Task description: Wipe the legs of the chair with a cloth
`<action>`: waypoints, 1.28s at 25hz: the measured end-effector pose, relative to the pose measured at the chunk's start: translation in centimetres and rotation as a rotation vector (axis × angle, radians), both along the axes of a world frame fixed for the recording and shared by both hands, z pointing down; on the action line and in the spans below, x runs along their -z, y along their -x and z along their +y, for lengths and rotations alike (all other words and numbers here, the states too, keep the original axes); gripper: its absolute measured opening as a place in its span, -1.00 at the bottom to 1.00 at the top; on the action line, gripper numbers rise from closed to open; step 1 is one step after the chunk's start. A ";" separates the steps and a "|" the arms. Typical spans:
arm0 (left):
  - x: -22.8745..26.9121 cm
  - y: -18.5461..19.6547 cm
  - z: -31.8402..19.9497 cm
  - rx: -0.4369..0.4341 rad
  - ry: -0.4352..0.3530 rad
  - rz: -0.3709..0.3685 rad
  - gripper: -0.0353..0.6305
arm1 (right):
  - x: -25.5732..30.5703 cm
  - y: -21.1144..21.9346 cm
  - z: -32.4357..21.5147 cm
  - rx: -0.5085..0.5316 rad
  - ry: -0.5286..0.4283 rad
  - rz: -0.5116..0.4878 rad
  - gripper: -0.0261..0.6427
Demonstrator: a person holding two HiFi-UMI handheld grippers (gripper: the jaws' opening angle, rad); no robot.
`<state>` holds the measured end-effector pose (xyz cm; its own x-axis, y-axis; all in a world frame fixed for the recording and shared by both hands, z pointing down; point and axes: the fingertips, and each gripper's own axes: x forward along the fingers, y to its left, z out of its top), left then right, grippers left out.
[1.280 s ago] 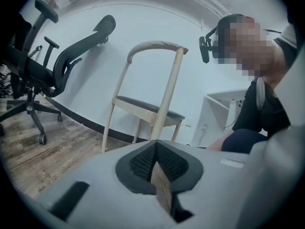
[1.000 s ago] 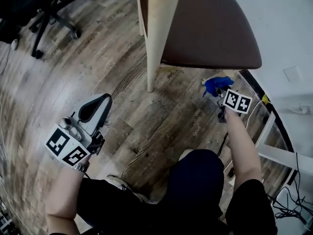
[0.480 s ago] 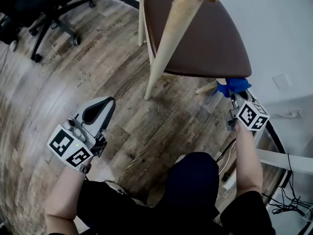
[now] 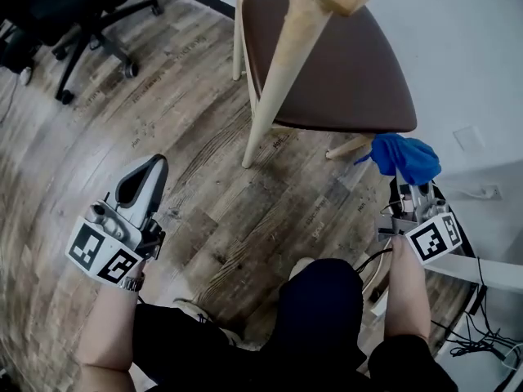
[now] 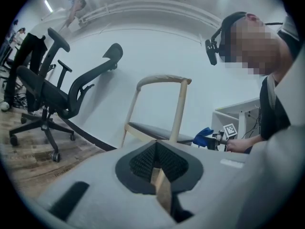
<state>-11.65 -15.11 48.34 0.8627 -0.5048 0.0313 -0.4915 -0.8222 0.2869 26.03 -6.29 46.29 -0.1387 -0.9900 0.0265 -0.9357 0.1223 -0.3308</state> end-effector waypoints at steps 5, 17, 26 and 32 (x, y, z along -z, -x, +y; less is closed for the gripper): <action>3.7 2.2 -0.1 0.079 -0.031 -0.047 -0.90 | 4.5 1.9 1.0 0.030 0.058 -0.039 -0.73; 15.4 6.2 7.2 0.079 0.181 -0.211 -0.90 | 19.6 8.0 3.8 0.148 0.273 -0.032 -0.73; 31.1 6.0 9.2 0.053 0.288 -0.184 -0.90 | 34.4 11.1 4.8 0.195 0.299 -0.045 -0.73; 40.8 3.0 9.9 0.021 0.294 -0.141 -0.90 | 43.2 13.3 6.2 0.241 0.260 -0.063 -0.73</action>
